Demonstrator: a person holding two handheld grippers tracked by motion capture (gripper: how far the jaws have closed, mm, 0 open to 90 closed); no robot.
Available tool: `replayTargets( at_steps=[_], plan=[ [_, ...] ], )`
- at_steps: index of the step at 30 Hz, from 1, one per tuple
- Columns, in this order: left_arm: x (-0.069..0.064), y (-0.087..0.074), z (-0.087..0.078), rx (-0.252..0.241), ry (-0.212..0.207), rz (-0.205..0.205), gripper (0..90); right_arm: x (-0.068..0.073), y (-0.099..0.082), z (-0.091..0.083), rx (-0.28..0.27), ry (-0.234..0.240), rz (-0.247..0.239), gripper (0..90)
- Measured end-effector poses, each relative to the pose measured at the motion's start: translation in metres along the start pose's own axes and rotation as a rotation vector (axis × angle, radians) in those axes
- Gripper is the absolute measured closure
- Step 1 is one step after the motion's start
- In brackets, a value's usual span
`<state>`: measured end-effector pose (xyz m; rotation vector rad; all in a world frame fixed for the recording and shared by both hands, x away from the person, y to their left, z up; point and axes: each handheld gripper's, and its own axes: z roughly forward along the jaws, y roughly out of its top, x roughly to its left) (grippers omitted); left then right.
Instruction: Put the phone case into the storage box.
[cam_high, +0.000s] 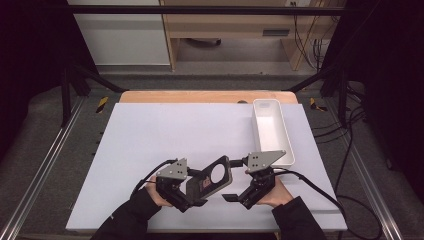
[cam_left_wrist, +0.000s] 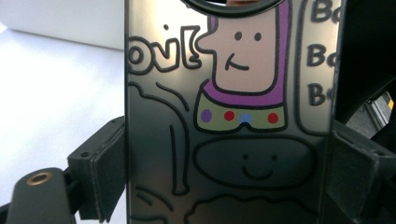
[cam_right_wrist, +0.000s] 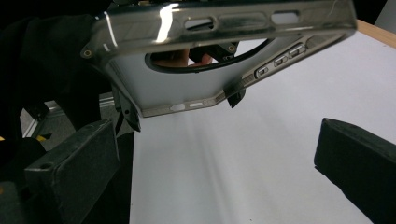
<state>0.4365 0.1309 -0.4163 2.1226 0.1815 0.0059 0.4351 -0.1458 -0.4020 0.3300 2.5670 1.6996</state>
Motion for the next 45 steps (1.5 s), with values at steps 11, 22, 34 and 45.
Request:
replayTargets(
  at_steps=[11,22,34,45],
  plan=[
    [-0.001,0.006,0.01,0.013,-0.035,0.016,11.7,0.001,-0.001,0.002,-0.01,0.023,0.001,0.1],
    [-0.002,0.006,0.016,0.031,-0.065,0.028,11.7,0.002,-0.001,0.003,-0.018,0.054,0.002,0.1],
    [-0.004,0.01,0.023,0.037,-0.092,0.039,11.7,0.002,-0.003,0.005,-0.009,0.073,-0.005,0.1],
    [-0.005,0.011,0.029,0.045,-0.1,0.045,11.7,0.003,-0.005,0.008,0.005,0.085,-0.013,0.2]
  ],
)
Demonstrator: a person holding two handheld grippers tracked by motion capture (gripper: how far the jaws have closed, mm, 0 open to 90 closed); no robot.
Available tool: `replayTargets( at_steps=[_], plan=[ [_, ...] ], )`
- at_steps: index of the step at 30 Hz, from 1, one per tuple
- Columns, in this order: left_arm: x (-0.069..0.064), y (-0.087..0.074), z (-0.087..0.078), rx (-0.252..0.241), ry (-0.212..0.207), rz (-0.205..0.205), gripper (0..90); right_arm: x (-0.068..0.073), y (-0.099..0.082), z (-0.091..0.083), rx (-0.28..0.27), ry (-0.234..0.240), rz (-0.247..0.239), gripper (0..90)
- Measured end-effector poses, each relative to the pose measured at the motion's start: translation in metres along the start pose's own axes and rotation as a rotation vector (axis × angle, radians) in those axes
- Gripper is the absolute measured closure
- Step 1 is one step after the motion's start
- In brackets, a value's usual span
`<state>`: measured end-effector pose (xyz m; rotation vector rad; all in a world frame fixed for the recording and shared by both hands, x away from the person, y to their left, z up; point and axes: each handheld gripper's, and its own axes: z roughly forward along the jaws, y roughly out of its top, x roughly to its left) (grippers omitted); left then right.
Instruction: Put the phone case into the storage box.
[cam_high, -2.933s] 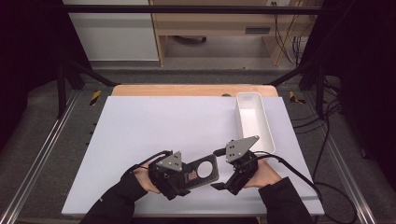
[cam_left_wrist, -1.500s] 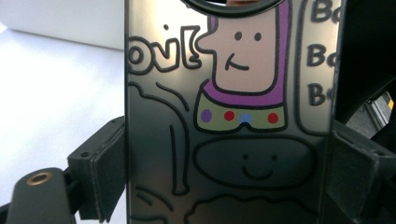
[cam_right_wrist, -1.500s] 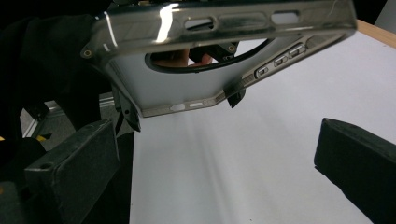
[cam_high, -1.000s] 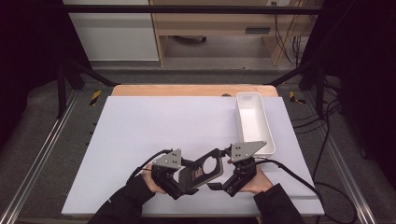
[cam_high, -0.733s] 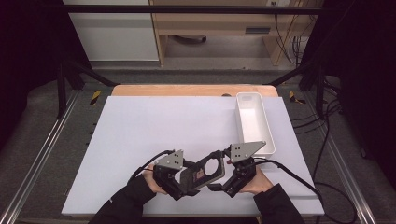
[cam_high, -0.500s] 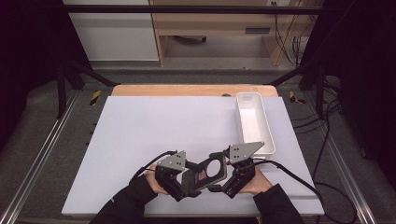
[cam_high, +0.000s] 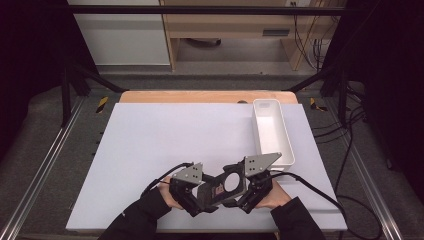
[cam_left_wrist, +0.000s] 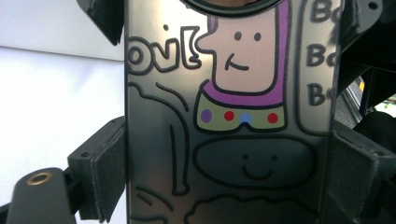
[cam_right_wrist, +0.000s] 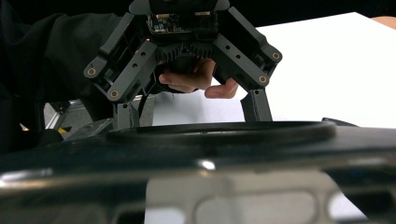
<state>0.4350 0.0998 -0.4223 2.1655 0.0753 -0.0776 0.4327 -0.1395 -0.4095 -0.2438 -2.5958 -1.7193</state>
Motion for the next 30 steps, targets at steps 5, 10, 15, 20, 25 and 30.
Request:
replayTargets(
  at_steps=[5,10,15,20,25,30],
  plan=[
    [0.0004,0.0006,0.0006,0.002,0.002,0.004,11.7,-0.0001,-0.0002,-0.0004,0.002,0.017,-0.009,4.6],
    [0.0006,0.0004,0.0007,0.003,0.002,0.003,11.7,-0.0002,-0.0001,-0.0011,0.003,0.039,-0.013,9.9],
    [0.0005,0.0,0.0014,0.002,0.004,0.001,11.7,-0.0006,-0.0002,-0.0011,0.007,0.043,-0.014,10.7],
    [0.0003,-0.0001,0.002,0.005,0.007,0.005,11.6,-0.0009,-0.0002,-0.0014,0.011,0.048,-0.012,11.2],
    [0.0003,-0.0003,0.0024,0.008,0.01,0.006,11.5,-0.0011,-0.0003,-0.0013,0.017,0.049,-0.009,11.5],
    [0.0003,-0.0004,0.0027,0.007,0.012,0.006,11.3,-0.0013,0.0,-0.0018,0.019,0.051,-0.005,11.7]
  ],
)
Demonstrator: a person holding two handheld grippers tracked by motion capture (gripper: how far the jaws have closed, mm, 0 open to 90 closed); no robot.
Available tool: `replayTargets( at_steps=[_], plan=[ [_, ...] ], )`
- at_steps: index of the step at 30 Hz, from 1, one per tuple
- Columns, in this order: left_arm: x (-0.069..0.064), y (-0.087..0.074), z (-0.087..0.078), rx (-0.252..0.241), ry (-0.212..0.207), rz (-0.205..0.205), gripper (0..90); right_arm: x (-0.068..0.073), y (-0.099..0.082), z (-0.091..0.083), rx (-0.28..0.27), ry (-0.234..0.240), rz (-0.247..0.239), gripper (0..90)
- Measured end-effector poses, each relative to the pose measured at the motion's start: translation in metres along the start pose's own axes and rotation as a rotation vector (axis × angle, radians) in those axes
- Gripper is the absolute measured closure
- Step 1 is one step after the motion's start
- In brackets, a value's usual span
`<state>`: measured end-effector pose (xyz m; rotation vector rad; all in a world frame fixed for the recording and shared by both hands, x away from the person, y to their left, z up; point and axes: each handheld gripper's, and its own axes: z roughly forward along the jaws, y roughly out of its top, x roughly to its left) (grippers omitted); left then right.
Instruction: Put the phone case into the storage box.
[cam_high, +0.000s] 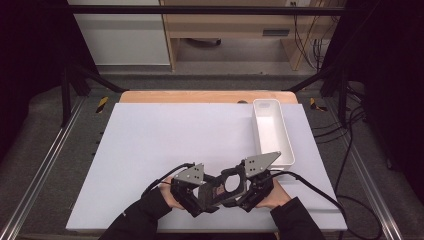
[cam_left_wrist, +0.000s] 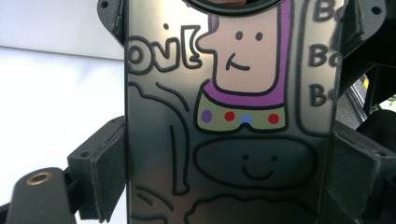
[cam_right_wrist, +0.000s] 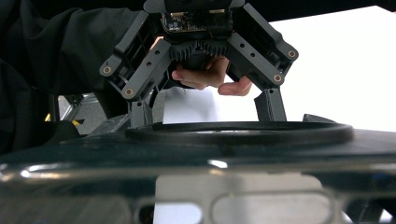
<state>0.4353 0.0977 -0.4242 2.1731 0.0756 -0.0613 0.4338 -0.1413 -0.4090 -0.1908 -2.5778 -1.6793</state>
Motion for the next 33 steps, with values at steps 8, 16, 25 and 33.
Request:
replayTargets(
  at_steps=[8,16,25,33],
  plan=[
    [0.0,0.0,0.0,-0.002,0.0,-0.004,10.7,0.0,0.0,0.0,0.0,0.001,0.006,11.8],
    [-0.001,0.001,-0.005,-0.02,0.018,-0.008,8.0,0.0,0.001,-0.003,-0.002,-0.009,0.011,11.9],
    [0.0,-0.002,-0.02,-0.023,0.066,-0.016,4.0,0.0,0.005,-0.01,-0.014,-0.068,0.013,11.9],
    [0.002,-0.017,-0.046,-0.056,0.144,-0.07,3.1,-0.002,0.007,-0.021,-0.027,-0.142,0.033,11.9]
  ],
)
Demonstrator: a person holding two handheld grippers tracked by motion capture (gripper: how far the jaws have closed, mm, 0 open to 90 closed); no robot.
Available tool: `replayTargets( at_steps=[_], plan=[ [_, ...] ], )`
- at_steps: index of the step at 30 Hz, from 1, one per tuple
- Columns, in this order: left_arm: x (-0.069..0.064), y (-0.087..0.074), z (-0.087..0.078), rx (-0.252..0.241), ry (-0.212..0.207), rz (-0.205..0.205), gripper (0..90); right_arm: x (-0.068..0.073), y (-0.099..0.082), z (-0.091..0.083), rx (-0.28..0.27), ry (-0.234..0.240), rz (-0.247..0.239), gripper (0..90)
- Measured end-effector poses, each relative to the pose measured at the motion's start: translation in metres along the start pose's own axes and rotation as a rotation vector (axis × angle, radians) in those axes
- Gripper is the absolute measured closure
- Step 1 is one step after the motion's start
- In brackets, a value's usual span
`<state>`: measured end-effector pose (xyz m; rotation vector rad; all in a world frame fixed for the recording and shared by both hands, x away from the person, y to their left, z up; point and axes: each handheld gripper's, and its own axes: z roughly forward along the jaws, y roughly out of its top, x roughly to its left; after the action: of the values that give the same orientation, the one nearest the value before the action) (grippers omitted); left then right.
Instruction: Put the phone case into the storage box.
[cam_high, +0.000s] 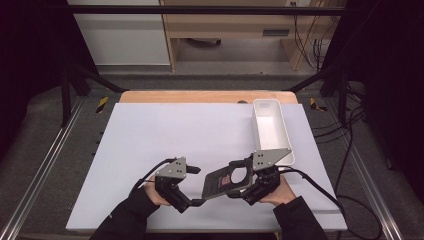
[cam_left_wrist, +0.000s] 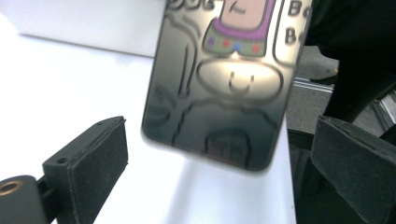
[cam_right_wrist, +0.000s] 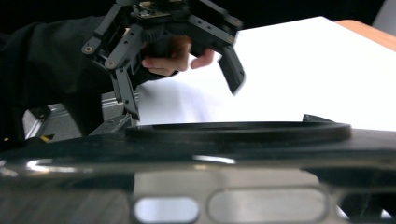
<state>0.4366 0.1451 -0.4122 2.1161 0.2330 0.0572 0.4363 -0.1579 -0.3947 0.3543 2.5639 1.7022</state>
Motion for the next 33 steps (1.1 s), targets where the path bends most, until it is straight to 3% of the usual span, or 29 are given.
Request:
replayTargets(
  at_steps=[5,16,33],
  plan=[
    [0.005,-0.012,-0.015,-0.007,0.076,-0.044,3.0,-0.002,0.001,-0.004,0.004,-0.049,0.014,11.8],
    [0.015,-0.035,-0.043,-0.078,0.257,-0.169,2.5,-0.006,0.004,-0.012,0.008,-0.164,0.063,11.8],
    [0.019,-0.059,-0.07,-0.132,0.404,-0.274,2.5,-0.01,0.021,-0.048,-0.054,-0.336,0.16,11.8]
  ],
)
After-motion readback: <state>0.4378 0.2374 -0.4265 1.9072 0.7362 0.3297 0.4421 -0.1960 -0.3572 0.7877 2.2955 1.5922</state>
